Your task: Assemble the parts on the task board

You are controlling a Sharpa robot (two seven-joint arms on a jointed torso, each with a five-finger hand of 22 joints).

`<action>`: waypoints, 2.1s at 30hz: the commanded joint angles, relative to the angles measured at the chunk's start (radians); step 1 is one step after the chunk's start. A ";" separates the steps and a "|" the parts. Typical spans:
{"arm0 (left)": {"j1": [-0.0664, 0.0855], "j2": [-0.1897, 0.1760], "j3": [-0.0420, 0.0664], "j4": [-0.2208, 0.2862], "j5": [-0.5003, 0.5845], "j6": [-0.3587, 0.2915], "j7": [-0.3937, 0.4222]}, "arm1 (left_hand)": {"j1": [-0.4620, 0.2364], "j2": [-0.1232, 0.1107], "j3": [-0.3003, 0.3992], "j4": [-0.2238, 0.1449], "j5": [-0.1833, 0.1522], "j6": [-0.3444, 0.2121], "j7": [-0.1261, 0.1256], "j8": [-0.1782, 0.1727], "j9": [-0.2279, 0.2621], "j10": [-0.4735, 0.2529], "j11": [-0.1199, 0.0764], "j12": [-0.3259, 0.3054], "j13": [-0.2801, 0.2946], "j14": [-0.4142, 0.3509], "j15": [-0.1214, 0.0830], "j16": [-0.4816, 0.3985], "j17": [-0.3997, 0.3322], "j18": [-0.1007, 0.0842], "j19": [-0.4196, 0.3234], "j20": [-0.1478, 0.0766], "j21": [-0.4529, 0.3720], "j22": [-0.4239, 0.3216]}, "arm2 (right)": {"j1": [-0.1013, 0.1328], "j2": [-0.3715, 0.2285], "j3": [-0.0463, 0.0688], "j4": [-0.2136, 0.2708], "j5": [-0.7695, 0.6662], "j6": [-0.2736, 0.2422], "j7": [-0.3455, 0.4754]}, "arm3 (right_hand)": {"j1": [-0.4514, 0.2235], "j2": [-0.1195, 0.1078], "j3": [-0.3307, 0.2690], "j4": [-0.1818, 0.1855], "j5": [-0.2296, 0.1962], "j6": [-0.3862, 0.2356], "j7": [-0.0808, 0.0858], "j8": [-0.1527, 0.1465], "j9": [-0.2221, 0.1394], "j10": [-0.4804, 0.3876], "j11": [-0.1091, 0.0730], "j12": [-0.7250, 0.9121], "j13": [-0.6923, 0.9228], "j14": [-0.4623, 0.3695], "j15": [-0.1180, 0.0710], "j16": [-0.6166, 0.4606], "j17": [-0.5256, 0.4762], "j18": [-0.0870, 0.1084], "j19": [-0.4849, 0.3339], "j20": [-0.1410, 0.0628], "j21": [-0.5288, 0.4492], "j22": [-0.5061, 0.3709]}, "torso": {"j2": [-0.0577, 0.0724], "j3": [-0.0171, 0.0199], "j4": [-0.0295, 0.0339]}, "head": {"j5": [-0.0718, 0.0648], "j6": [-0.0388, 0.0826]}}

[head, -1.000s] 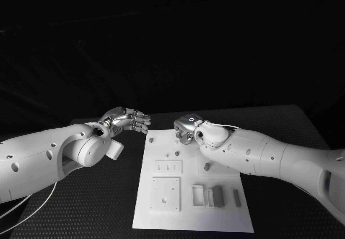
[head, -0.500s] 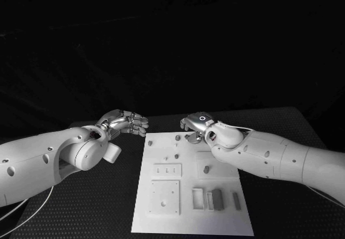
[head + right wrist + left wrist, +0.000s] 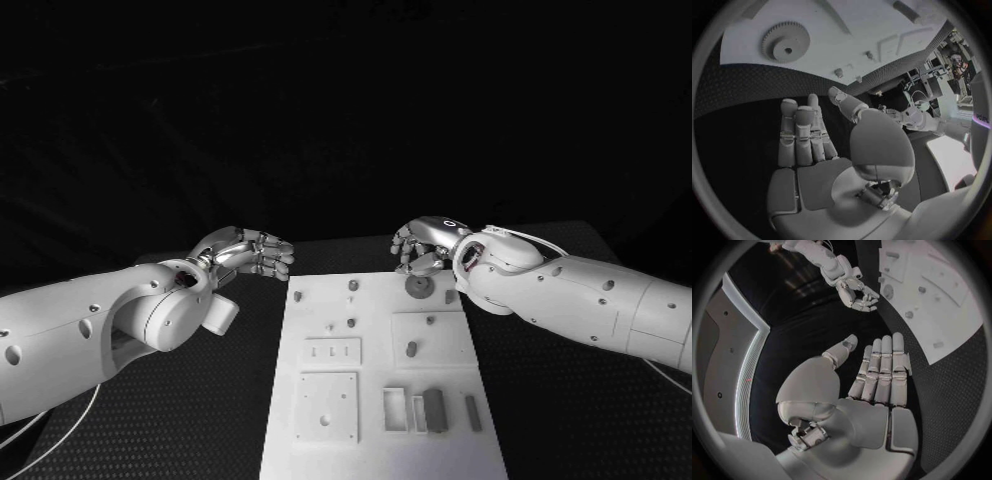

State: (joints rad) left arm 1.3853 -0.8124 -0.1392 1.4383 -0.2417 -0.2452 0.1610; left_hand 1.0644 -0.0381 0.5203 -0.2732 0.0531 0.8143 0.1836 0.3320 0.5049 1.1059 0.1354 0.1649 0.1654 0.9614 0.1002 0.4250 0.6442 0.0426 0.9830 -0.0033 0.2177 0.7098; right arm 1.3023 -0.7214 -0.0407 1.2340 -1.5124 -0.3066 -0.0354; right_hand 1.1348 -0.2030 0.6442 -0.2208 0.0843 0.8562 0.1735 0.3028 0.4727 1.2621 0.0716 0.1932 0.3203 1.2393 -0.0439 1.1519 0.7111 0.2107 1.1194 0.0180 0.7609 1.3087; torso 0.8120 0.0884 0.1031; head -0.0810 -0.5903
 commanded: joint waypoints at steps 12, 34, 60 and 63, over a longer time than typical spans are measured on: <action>-0.003 0.008 -0.001 -0.013 -0.006 0.023 0.031 | -0.009 -0.003 -0.002 0.004 0.000 0.004 0.005 -0.004 -0.001 0.005 0.001 -0.009 0.002 0.008 0.001 -0.006 0.003 0.016 -0.001 0.004 -0.002 0.002 | -0.001 -0.002 -0.002 -0.055 -0.118 0.142 -0.010 | -0.026 -0.046 -0.028 0.057 -0.004 -0.004 -0.018 -0.016 0.020 -0.236 -0.030 0.705 0.805 -0.061 -0.022 0.197 0.101 0.051 -0.011 -0.002 0.045 0.024 | 0.001 -0.0015 0.0072 | -0.024 -0.005; -0.007 0.005 -0.002 -0.026 -0.006 0.026 0.031 | -0.011 -0.003 -0.003 0.004 0.000 0.004 0.005 -0.005 -0.001 0.006 0.001 -0.011 0.003 0.009 0.001 -0.008 0.006 0.016 -0.001 0.004 -0.002 0.003 | -0.029 -0.022 -0.007 -0.072 -0.157 0.185 -0.027 | -0.060 -0.072 -0.016 0.068 -0.005 -0.056 0.005 -0.051 0.004 -0.280 -0.005 0.920 0.903 -0.090 0.003 0.320 0.182 0.051 -0.024 -0.013 0.121 0.022 | 0.002 0.0017 0.0048 | -0.021 -0.013; -0.007 0.008 -0.002 -0.031 -0.006 0.027 0.020 | -0.011 0.001 -0.001 0.005 0.000 0.004 0.005 -0.006 -0.001 0.007 0.001 -0.014 0.005 0.010 0.000 -0.012 0.010 0.017 -0.001 0.004 -0.003 0.005 | -0.050 0.001 -0.007 -0.107 -0.127 0.222 -0.008 | -0.071 0.101 -0.013 0.013 -0.005 0.053 -0.029 0.000 0.014 -0.289 -0.037 0.942 0.867 -0.100 -0.026 0.327 0.182 0.051 -0.047 -0.010 0.143 0.021 | 0.004 -0.0010 0.0081 | -0.021 -0.022; -0.007 0.008 -0.002 -0.031 -0.006 0.027 0.019 | -0.011 0.001 -0.001 0.005 0.000 0.005 0.005 -0.006 -0.001 0.007 0.001 -0.014 0.006 0.010 0.000 -0.012 0.010 0.017 -0.001 0.004 -0.003 0.005 | -0.050 -0.001 -0.007 -0.107 -0.128 0.223 -0.009 | -0.074 0.107 -0.011 0.004 -0.005 0.064 -0.033 0.003 0.013 -0.288 -0.040 0.946 0.862 -0.099 -0.028 0.328 0.182 0.051 -0.047 -0.010 0.146 0.020 | 0.004 -0.0014 0.0067 | -0.019 -0.024</action>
State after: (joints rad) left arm 1.3775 -0.8056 -0.1420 1.4053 -0.2458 -0.2314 0.1740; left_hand 1.0604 -0.0421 0.5203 -0.2732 0.0531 0.8143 0.1836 0.3320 0.5049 1.1058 0.1355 0.1570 0.1698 0.9613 0.1001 0.4172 0.6537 0.0446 0.9830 -0.0033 0.2177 0.7134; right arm 1.2656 -0.7236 -0.0400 1.1292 -1.6334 -0.1342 -0.0474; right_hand 1.0570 -0.1059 0.6336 -0.2130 0.0726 0.8354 0.1334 0.2971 0.4863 1.0283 0.0363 1.1351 1.1827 1.1397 -0.0638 1.4767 0.8930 0.2465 1.0753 0.0090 0.9040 1.3087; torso 0.8153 0.0871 0.1043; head -0.1016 -0.6131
